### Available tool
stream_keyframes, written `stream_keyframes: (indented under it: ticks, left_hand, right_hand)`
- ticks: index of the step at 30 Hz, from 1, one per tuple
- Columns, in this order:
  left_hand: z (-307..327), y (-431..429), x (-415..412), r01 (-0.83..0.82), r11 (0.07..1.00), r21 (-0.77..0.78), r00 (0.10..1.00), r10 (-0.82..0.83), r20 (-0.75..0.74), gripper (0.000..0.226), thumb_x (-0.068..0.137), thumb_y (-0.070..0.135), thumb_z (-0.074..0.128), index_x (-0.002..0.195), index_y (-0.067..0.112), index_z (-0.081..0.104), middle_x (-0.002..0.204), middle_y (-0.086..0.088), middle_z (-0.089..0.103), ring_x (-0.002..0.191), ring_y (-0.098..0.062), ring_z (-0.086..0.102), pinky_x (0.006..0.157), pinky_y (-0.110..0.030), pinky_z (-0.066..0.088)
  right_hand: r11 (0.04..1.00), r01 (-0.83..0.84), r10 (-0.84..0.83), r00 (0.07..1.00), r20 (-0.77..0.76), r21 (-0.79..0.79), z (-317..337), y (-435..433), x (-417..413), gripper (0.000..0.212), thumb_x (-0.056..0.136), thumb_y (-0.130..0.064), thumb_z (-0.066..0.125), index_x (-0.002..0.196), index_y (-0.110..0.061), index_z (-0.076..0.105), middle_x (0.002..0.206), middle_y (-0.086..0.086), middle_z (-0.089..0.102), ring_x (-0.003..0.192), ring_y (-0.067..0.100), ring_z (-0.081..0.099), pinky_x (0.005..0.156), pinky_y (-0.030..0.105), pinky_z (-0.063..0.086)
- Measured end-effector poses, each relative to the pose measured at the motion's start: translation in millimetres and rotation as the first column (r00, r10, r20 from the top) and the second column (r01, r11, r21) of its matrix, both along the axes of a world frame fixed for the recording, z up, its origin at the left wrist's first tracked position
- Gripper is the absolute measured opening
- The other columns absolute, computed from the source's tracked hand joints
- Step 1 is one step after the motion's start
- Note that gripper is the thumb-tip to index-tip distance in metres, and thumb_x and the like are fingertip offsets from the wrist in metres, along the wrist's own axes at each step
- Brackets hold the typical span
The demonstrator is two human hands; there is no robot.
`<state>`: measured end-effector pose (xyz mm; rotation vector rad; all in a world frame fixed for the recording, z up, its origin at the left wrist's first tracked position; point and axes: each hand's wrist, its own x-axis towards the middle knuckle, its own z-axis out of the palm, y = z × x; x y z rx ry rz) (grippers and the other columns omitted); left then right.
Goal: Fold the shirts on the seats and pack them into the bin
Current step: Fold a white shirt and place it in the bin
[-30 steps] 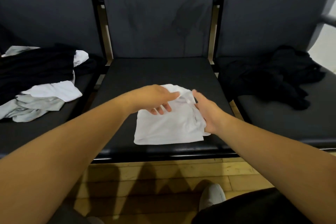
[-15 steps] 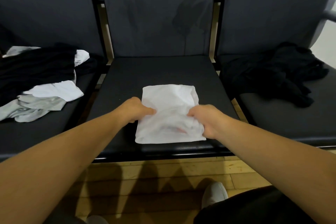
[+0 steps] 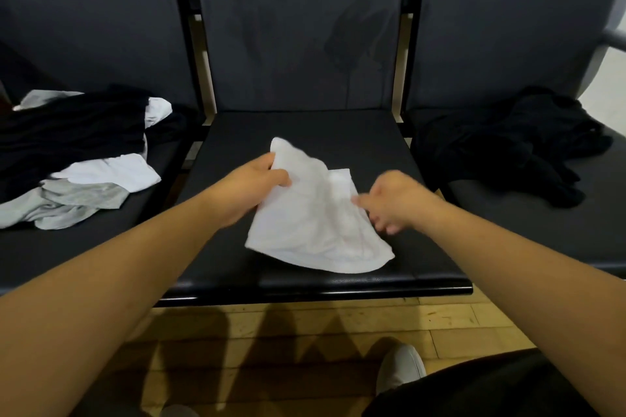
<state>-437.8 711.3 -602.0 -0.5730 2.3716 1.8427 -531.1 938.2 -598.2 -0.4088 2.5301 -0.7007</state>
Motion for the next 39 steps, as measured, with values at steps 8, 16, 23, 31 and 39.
stream_keyframes:
  ticks: [8, 16, 23, 31, 39]
  left_hand:
    - [76, -3, 24, 0.289, 0.944, -0.159, 0.945, -0.308, -0.109, 0.018, 0.08, 0.021, 0.061, 0.096, 0.015, 0.056, 0.093, -0.004, 0.063, 0.086, -0.02, 0.065, 0.077, -0.036, 0.049]
    - [85, -72, 94, 0.301, 0.877, -0.374, 0.953, -0.263, 0.15, 0.036, 0.087, 0.027, 0.077, 0.12, 0.025, 0.064, 0.11, 0.007, 0.075, 0.101, -0.014, 0.072, 0.094, -0.04, 0.057]
    - [64, -160, 208, -0.162, 0.932, -0.324, 0.983, 0.125, -0.132, 0.069, 0.048, 0.067, 0.088, 0.102, 0.025, 0.076, 0.103, -0.001, 0.077, 0.096, -0.017, 0.073, 0.087, -0.035, 0.057]
    - [1, -220, 361, -0.704, 0.599, 0.381, 0.439, 0.79, -0.429, 0.033, 0.098, 0.019, 0.057, 0.13, 0.012, 0.059, 0.117, -0.003, 0.072, 0.104, -0.016, 0.07, 0.082, -0.028, 0.057]
    - [-105, -214, 501, -0.936, 0.107, 0.336, 0.055, 0.985, -0.161, 0.021, 0.099, 0.024, 0.059, 0.118, 0.022, 0.068, 0.112, -0.001, 0.075, 0.106, -0.022, 0.067, 0.092, -0.041, 0.052]
  right_hand:
    - [0.667, -0.042, 0.336, 0.908, 0.25, -0.744, 44, -18, -24, 0.059, 0.083, -0.038, 0.072, 0.135, -0.015, 0.057, 0.128, 0.005, 0.069, 0.116, 0.023, 0.067, 0.1, 0.041, 0.055]
    - [0.63, -0.24, 0.384, 0.923, 0.028, -0.739, 80, -85, 16, 0.029, 0.093, -0.02, 0.07, 0.118, -0.005, 0.068, 0.115, 0.014, 0.072, 0.107, 0.031, 0.07, 0.098, 0.053, 0.054]
    - [0.547, -0.418, 0.379, 0.896, -0.23, -0.725, 96, -186, 85, 0.018, 0.095, -0.027, 0.068, 0.109, -0.014, 0.069, 0.105, 0.005, 0.074, 0.099, 0.023, 0.071, 0.091, 0.049, 0.058]
    - [0.487, -0.251, 0.531, 0.846, 0.056, -0.836, 41, -333, 216, 0.02, 0.096, -0.023, 0.067, 0.109, -0.008, 0.067, 0.109, 0.016, 0.073, 0.105, 0.035, 0.069, 0.094, 0.057, 0.055]
    - [0.555, -0.438, 0.718, 0.682, 0.141, -0.707, -66, -419, 348, 0.027, 0.092, -0.027, 0.072, 0.105, -0.003, 0.068, 0.102, 0.018, 0.073, 0.09, 0.026, 0.069, 0.083, 0.052, 0.056]
